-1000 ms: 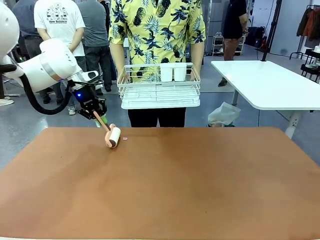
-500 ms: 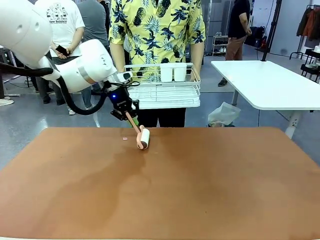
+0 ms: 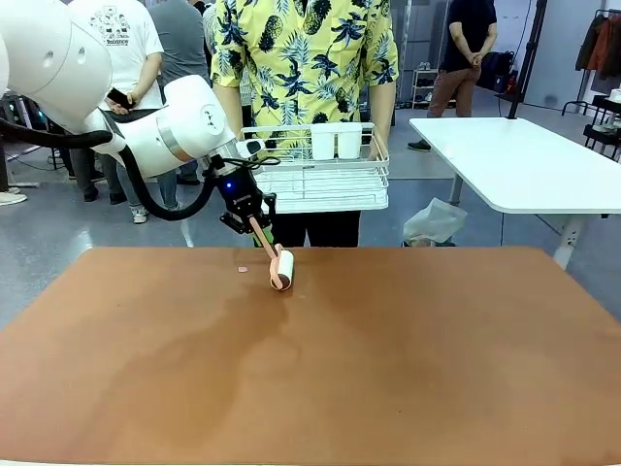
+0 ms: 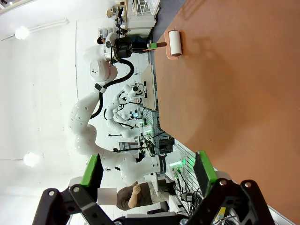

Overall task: Clean the table.
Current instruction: Clean the table with the Lint Roller when the human lifts the Dish drying rack.

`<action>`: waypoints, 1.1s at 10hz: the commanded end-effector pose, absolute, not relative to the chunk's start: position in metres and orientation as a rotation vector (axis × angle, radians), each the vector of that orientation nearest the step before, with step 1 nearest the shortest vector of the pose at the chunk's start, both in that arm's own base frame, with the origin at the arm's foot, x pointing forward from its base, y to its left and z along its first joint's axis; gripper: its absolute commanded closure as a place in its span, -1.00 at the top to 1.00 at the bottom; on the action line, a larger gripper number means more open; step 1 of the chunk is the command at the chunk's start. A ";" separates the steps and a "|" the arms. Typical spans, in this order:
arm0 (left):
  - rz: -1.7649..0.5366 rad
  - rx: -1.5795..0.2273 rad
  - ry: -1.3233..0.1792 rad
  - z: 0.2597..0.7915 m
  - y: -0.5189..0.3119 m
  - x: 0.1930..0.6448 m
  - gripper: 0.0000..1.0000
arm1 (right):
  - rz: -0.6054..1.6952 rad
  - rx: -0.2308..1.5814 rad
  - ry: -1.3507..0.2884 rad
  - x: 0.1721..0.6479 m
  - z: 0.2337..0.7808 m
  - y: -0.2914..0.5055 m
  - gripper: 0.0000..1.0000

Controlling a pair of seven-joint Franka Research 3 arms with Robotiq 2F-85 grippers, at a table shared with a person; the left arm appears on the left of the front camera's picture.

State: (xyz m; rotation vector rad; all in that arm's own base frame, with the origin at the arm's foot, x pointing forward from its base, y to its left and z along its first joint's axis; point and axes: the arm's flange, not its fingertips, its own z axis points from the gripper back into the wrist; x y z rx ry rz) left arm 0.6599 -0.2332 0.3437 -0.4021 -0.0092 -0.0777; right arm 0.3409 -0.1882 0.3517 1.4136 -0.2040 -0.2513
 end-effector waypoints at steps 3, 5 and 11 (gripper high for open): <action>-0.113 -0.394 0.002 0.393 -0.218 0.643 -0.59 | -0.252 1.414 -0.208 0.339 0.354 -0.188 1.00; -0.102 -0.379 -0.011 0.437 -0.169 0.631 -0.59 | -0.252 1.414 -0.208 0.339 0.354 -0.188 1.00; -0.074 -0.312 -0.112 0.468 -0.043 0.615 -0.59 | -0.252 1.414 -0.208 0.339 0.354 -0.188 1.00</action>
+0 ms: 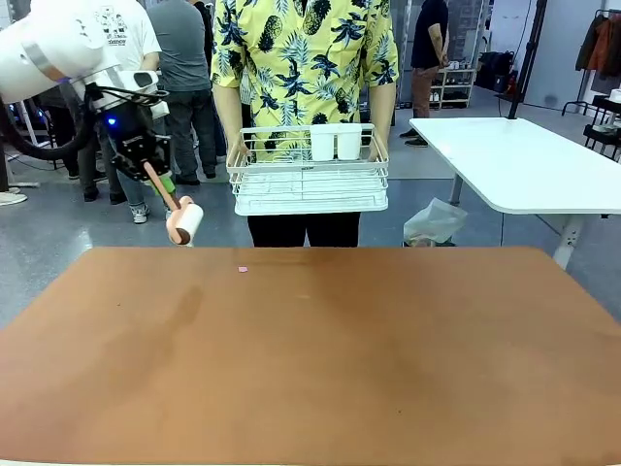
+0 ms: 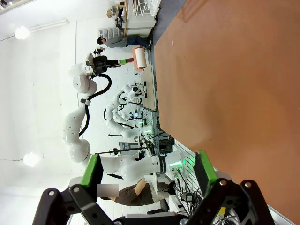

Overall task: Clean the table.
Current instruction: Clean the table with the Lint Roller when the human lifts the Dish drying rack.

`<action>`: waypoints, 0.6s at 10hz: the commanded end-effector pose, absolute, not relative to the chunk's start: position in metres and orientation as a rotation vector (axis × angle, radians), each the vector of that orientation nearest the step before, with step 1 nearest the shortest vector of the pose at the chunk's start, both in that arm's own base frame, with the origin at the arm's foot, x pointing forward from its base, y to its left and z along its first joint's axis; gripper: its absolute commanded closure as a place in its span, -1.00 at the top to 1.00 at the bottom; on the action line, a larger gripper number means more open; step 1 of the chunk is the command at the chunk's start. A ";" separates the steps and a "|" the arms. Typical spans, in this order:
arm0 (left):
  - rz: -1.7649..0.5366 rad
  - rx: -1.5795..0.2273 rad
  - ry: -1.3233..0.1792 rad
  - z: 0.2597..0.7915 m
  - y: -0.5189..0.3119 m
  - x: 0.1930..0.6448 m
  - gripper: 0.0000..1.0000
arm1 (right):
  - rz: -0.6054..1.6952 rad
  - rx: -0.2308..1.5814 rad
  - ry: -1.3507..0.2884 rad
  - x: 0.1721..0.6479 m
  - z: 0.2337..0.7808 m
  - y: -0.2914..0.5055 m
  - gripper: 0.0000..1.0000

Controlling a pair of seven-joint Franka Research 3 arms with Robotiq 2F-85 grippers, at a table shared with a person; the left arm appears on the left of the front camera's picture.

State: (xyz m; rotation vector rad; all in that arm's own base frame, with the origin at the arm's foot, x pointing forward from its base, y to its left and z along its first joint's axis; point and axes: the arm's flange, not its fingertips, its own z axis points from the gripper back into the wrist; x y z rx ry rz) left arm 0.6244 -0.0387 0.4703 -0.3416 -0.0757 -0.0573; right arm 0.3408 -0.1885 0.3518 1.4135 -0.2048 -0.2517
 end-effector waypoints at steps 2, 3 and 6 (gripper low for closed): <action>-0.064 -0.319 -0.114 0.467 -0.032 0.620 -0.59 | -0.252 1.414 -0.208 0.339 0.354 -0.188 1.00; -0.054 -0.313 -0.108 0.465 -0.028 0.623 -0.59 | -0.252 1.414 -0.208 0.339 0.354 -0.188 1.00; -0.045 -0.309 -0.072 0.455 -0.032 0.637 -0.59 | -0.252 1.414 -0.208 0.339 0.354 -0.188 1.00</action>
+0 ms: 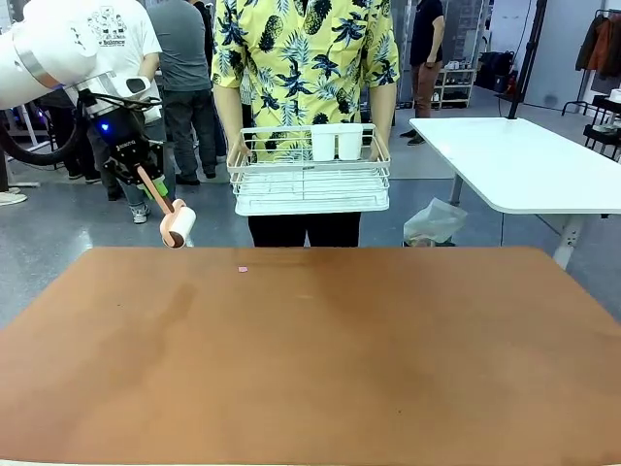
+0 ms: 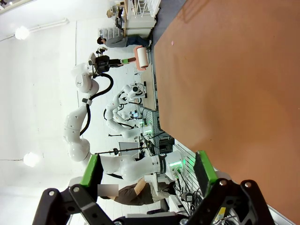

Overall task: Clean the table.
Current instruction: Clean the table with the Lint Roller when the human lifts the Dish drying rack.

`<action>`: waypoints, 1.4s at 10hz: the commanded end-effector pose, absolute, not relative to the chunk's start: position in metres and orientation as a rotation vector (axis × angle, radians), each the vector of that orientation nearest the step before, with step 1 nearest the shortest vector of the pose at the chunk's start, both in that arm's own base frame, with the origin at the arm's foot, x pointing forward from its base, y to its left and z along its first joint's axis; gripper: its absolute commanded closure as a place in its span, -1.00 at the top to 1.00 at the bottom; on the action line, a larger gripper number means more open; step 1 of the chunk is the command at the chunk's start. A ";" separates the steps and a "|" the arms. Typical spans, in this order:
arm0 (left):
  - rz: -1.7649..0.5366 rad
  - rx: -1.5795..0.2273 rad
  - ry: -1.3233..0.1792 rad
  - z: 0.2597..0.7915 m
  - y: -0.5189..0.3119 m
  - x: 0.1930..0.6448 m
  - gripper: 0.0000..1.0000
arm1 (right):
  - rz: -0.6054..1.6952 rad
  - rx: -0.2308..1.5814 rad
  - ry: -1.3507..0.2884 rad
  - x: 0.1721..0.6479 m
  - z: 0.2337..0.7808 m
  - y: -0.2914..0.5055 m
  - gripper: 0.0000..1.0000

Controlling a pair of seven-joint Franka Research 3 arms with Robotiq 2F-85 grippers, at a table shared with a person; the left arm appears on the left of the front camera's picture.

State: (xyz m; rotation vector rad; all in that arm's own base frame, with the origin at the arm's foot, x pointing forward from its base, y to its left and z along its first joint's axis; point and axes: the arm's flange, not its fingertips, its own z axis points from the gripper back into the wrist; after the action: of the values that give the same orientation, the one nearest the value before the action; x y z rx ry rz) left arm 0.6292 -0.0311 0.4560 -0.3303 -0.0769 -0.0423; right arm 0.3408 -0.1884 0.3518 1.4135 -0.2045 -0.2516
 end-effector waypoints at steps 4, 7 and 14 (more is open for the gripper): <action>0.020 -0.194 -0.007 0.421 -0.066 0.670 -0.59 | -0.252 1.414 -0.208 0.339 0.354 -0.188 1.00; 0.042 -0.206 0.024 0.395 -0.079 0.684 -0.59 | -0.252 1.414 -0.208 0.339 0.354 -0.188 1.00; 0.008 -0.198 0.106 0.345 -0.098 0.684 -0.59 | -0.252 1.414 -0.208 0.339 0.354 -0.188 1.00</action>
State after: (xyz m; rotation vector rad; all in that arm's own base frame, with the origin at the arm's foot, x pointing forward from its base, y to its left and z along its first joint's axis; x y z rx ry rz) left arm 0.6789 -0.0977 0.3584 -0.2159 0.0668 0.0042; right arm 0.3410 -0.1883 0.3514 1.4136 -0.2034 -0.2520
